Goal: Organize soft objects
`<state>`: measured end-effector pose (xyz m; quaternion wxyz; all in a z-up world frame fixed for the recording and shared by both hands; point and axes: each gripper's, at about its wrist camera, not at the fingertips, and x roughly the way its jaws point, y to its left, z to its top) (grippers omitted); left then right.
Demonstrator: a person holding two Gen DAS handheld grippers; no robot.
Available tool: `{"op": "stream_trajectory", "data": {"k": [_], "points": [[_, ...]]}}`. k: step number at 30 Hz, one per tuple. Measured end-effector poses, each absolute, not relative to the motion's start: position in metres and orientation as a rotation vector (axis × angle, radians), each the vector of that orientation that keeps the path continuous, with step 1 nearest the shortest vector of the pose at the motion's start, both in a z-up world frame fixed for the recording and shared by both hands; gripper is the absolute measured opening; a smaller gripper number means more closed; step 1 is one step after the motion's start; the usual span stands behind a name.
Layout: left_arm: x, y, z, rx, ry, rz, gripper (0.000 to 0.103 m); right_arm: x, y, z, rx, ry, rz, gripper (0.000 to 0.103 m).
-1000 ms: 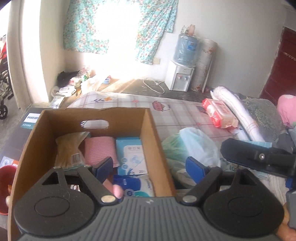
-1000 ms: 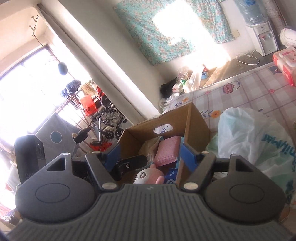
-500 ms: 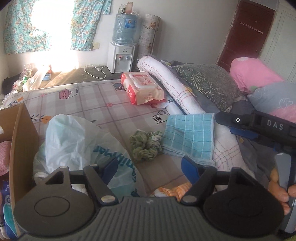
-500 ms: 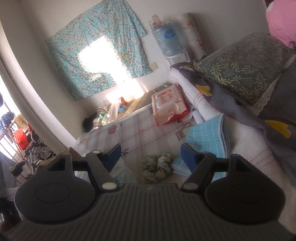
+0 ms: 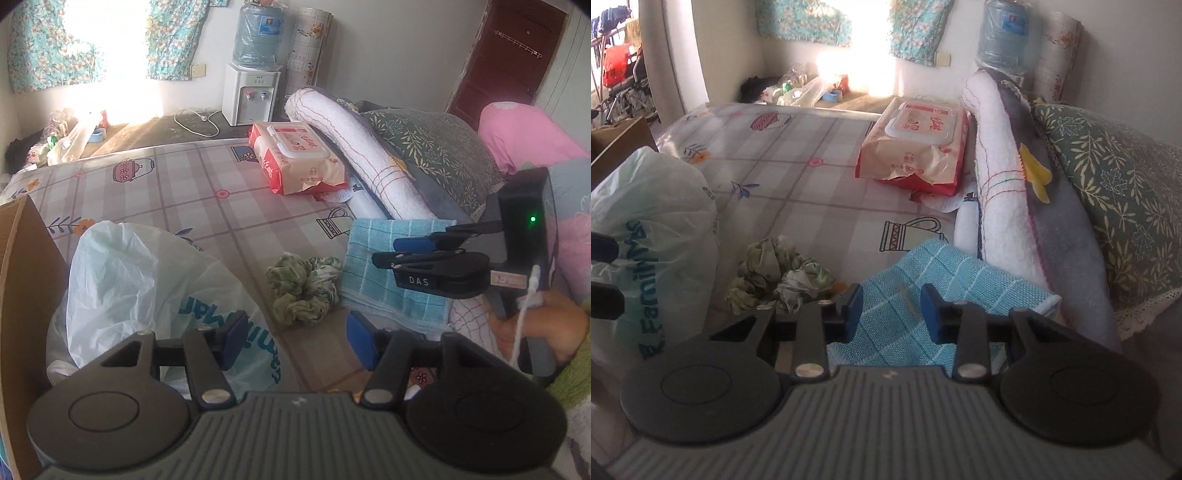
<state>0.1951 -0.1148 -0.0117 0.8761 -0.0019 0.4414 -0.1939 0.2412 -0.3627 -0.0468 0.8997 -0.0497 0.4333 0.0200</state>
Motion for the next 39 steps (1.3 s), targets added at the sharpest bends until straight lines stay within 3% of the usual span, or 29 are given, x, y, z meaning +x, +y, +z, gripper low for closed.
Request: {"op": "stream_trajectory", "data": {"k": [11, 17, 19, 23, 33, 39], "points": [[0.201, -0.114, -0.013, -0.031, 0.938, -0.461, 0.06, 0.275, -0.362, -0.08, -0.218, 0.975, 0.074, 0.027], [0.2, -0.109, -0.015, -0.054, 0.951, -0.451, 0.06, 0.272, -0.362, -0.08, -0.179, 0.983, 0.09, 0.014], [0.198, -0.106, -0.014, -0.057, 0.951, -0.445, 0.06, 0.27, -0.363, -0.078, -0.141, 0.978, 0.089, 0.002], [0.191, -0.103, -0.008, -0.054, 0.94, -0.444, 0.06, 0.257, -0.368, -0.063, -0.07, 0.937, 0.074, 0.0], [0.164, -0.086, 0.011, -0.078, 0.894, -0.445, 0.061, 0.166, -0.384, 0.014, 0.251, 0.755, 0.126, 0.0], [0.143, -0.073, 0.018, -0.081, 0.869, -0.453, 0.061, 0.063, -0.365, 0.03, 0.472, 0.819, 0.258, 0.0]]}}
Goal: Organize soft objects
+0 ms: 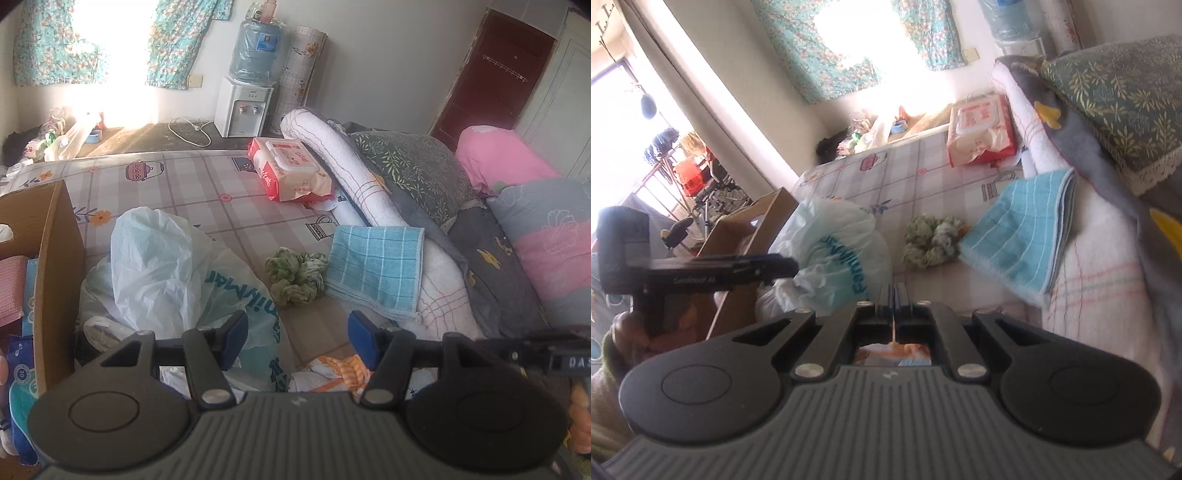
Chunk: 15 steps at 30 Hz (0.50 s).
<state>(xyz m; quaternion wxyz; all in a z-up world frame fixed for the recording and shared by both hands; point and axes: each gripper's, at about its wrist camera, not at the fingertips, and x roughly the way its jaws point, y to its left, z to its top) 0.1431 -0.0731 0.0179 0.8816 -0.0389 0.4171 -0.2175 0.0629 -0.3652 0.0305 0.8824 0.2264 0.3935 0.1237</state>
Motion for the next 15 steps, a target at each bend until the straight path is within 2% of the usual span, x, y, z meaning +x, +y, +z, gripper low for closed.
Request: {"op": "stream_trajectory", "data": {"k": [9, 11, 13, 15], "points": [[0.108, -0.072, 0.015, -0.057, 0.866, -0.515, 0.062, -0.08, -0.313, -0.051, 0.674, 1.165, 0.194, 0.003], [0.102, -0.071, 0.016, -0.058, 0.865, -0.52, 0.062, -0.098, -0.305, -0.073, 0.681, 1.253, 0.139, 0.008], [0.096, -0.071, 0.016, -0.06, 0.867, -0.523, 0.062, -0.111, -0.298, -0.094, 0.676, 1.358, 0.062, 0.038], [0.09, -0.07, 0.018, -0.058, 0.862, -0.525, 0.062, -0.121, -0.296, -0.104, 0.669, 1.404, 0.0, 0.046]]}}
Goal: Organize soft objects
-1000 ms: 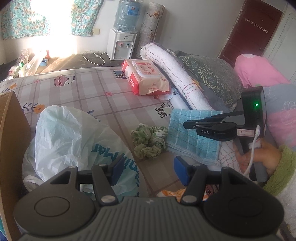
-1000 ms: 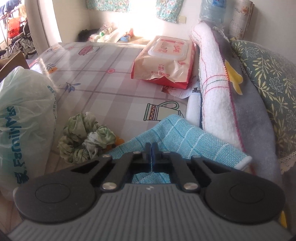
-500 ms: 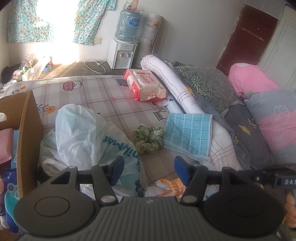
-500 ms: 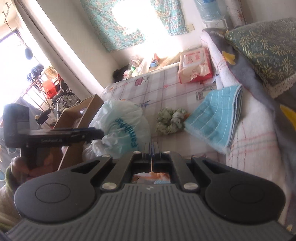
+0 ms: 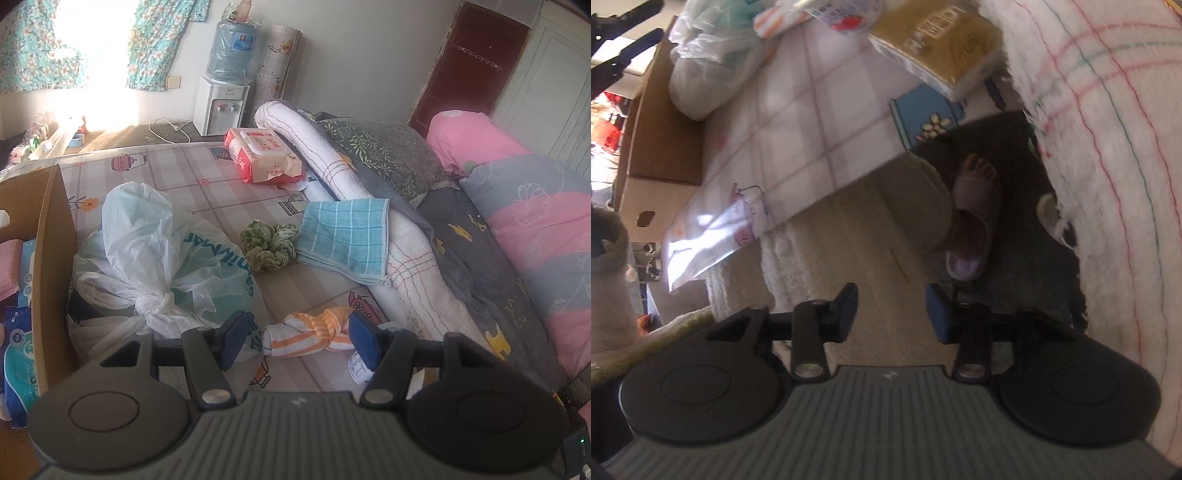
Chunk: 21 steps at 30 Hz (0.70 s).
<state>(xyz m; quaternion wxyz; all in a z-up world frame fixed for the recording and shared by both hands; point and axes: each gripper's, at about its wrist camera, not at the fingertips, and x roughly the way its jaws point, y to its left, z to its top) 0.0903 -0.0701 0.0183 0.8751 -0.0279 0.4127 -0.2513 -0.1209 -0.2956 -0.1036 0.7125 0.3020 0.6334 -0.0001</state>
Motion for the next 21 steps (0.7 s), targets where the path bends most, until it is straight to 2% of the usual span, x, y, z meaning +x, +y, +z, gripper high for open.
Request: {"op": "stream_trajectory", "data": {"k": [3, 10, 17, 21], "points": [[0.087, -0.071, 0.022, -0.057, 0.85, -0.523, 0.063, -0.126, -0.292, -0.097, 0.64, 1.385, -0.009, 0.049], [0.089, -0.089, 0.026, -0.057, 0.829, -0.515, 0.07, -0.094, -0.293, -0.031, 0.463, 1.146, -0.024, 0.066], [0.106, -0.12, 0.017, -0.008, 0.824, -0.477, 0.07, -0.022, -0.343, 0.045, 0.306, 0.783, -0.055, 0.066], [0.116, -0.126, 0.012, -0.007, 0.834, -0.454, 0.07, 0.032, -0.372, 0.057, 0.296, 0.662, -0.043, 0.066]]}}
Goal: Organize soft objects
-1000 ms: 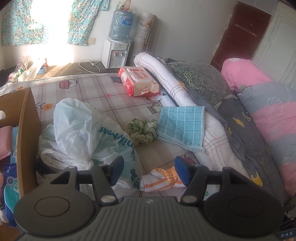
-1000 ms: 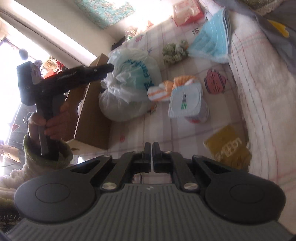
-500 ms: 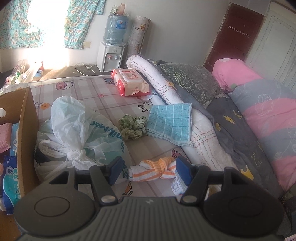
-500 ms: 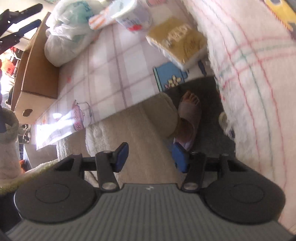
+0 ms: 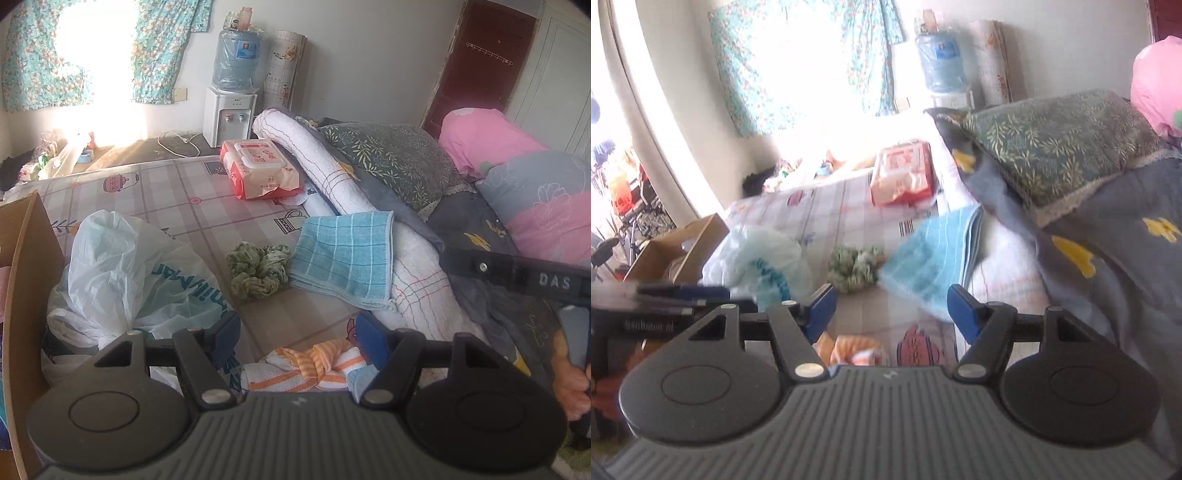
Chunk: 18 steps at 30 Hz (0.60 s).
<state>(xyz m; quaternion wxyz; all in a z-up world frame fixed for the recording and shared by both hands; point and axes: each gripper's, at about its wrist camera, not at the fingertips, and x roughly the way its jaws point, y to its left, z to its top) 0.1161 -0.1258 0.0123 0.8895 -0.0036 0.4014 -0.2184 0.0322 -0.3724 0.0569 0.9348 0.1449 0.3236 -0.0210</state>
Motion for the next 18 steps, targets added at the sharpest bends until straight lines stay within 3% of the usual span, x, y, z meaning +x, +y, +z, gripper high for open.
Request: {"op": "stream_trajectory", "data": {"k": [5, 12, 14, 18], "points": [[0.128, -0.118, 0.007, -0.028, 0.855, -0.424, 0.07, 0.131, -0.413, 0.029, 0.308, 0.666, -0.129, 0.06], [0.131, -0.104, -0.001, -0.035, 0.877, -0.416, 0.07, 0.202, -0.455, -0.024, 0.306, 0.732, -0.313, 0.052], [0.128, -0.101, -0.003, -0.034, 0.88, -0.417, 0.07, 0.21, -0.46, -0.034, 0.321, 0.748, -0.317, 0.044], [0.121, -0.097, -0.007, -0.03, 0.885, -0.426, 0.071, 0.208, -0.457, -0.032, 0.325, 0.733, -0.311, 0.006]]}}
